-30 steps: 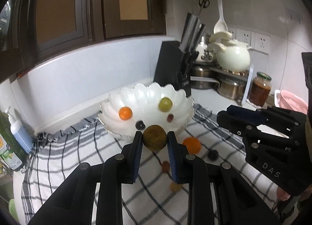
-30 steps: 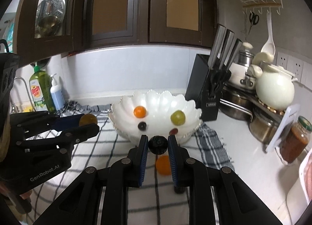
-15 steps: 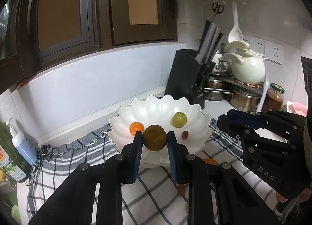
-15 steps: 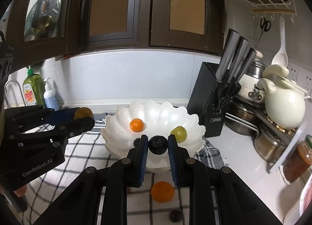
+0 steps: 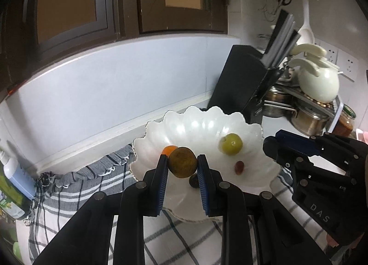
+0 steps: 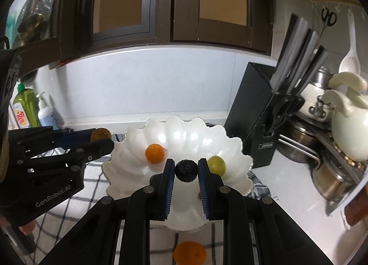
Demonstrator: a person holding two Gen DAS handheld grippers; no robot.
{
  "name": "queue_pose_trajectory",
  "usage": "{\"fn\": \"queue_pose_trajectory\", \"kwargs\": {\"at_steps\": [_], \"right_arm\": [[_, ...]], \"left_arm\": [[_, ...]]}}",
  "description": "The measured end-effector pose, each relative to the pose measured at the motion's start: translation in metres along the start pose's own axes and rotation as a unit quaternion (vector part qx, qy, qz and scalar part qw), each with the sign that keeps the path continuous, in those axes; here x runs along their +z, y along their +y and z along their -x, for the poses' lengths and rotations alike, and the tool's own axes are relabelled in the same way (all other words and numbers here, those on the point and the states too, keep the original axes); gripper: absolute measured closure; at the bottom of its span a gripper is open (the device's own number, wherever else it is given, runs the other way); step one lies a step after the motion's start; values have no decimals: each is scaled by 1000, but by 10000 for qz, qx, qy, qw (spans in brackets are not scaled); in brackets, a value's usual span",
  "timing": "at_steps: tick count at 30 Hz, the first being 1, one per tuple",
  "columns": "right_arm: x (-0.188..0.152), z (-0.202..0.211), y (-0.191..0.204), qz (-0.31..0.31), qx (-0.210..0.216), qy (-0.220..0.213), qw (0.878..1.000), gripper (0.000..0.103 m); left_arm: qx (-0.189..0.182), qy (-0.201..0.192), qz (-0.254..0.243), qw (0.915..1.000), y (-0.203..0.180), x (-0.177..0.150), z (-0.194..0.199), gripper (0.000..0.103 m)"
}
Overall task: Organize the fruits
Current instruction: 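Carry the plum in the right gripper over the bowl while the left carries the brown fruit, then open the right gripper to drop the plum into the bowl while the left drops the brown fruit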
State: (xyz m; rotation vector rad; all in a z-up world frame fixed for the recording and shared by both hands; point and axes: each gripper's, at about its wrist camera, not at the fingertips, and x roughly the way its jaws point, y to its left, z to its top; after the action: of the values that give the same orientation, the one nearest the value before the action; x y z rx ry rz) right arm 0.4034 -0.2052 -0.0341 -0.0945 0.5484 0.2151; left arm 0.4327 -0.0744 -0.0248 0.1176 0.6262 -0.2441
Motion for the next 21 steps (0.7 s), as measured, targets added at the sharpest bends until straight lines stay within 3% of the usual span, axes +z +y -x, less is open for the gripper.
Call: {"fn": "queue_pose_trajectory", "kwargs": {"at_steps": [21], "right_arm": [[8,-93,-13,-225,220,1036,9941,81]], "left_arm": [[-83,1038,194,9944,19,14,-90,77]]}}
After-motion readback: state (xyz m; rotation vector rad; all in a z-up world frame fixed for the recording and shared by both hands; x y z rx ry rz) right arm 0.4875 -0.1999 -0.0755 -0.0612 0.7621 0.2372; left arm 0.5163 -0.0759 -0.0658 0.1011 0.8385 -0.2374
